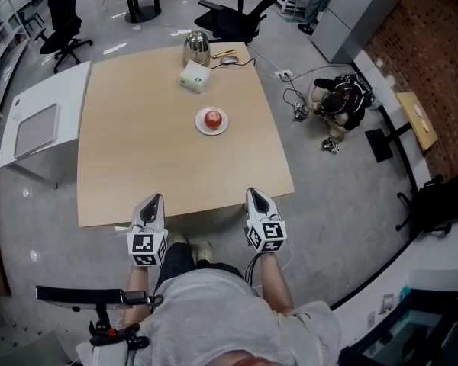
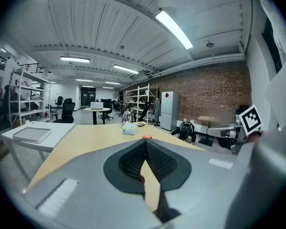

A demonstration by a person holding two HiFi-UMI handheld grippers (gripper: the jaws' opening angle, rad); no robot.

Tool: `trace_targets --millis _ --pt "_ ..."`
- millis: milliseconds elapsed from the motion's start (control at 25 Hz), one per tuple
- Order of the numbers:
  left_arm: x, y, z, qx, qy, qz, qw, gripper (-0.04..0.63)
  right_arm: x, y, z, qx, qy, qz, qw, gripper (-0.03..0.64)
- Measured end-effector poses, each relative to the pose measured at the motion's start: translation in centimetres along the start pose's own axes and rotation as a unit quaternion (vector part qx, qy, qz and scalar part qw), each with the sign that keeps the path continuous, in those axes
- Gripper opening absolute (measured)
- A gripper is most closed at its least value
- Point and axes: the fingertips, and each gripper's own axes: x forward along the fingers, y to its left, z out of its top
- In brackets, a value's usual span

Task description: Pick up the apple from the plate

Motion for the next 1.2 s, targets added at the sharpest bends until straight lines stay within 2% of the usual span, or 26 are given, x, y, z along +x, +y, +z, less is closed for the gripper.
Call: trace_targets --millis 320,720,960,1200 --pt "2.5 3.3 -0.4 -0.01 0.011 0.016 0.9998 0.018 4.3 0.4 -0.1 0.0 0.014 0.009 1.0 0.006" --pt "8.2 7.7 -0.4 -0.006 0.028 0.005 0.9996 0.018 10.8 -0.4 0.3 -0.003 0.02 -0.009 1.0 0.006" --pt "13.3 11.3 -2.0 -0.008 0.047 0.002 0.9989 0.018 16.4 -1.8 -1.6 0.001 0.04 -0.02 0.999 0.006" --pt "13.6 10.9 -2.0 -0.013 0.068 -0.001 0.9976 0.018 17.3 -2.3 -1.4 -0.002 0.055 -0.015 0.998 0.006"
